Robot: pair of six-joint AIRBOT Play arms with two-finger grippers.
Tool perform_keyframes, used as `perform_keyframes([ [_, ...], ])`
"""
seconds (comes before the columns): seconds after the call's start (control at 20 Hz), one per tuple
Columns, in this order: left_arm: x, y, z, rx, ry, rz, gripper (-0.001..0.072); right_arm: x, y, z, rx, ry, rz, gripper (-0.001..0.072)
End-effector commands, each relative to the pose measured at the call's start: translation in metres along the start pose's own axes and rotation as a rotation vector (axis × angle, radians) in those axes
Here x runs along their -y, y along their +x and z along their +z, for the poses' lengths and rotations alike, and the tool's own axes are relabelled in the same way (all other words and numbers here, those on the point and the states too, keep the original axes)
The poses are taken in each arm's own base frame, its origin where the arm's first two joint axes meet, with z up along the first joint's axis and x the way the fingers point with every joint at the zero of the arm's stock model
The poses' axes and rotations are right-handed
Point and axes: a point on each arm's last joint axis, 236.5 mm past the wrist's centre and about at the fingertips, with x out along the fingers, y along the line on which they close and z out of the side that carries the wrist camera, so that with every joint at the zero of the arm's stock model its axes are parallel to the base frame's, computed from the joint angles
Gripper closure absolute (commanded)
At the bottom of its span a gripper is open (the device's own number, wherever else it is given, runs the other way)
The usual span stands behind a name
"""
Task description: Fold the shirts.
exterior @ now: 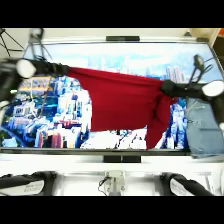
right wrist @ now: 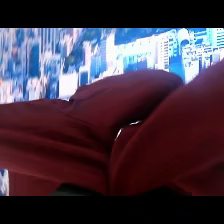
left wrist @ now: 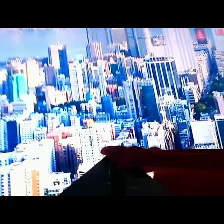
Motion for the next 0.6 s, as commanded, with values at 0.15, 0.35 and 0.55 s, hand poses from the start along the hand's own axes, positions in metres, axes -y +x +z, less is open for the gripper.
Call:
perform_keyframes([
  [0.15,0.031,0.120,-0.087,-0.244,-0.326,-0.130,0.0669,0.044,0.105,-0.038,-0.116,0.301,0.044,0.0638],
  [0.35,0.027,0.119,-0.085,-0.271,-0.366,-0.145,0.0115,0.031,0.086,-0.020,-0.094,0.204,0.088,0.0183],
  [0.55,-0.019,0.057,-0.074,-0.458,-0.226,-0.163,0.0109,0.024,0.004,0.006,-0.147,0.093,0.124,0.0182],
])
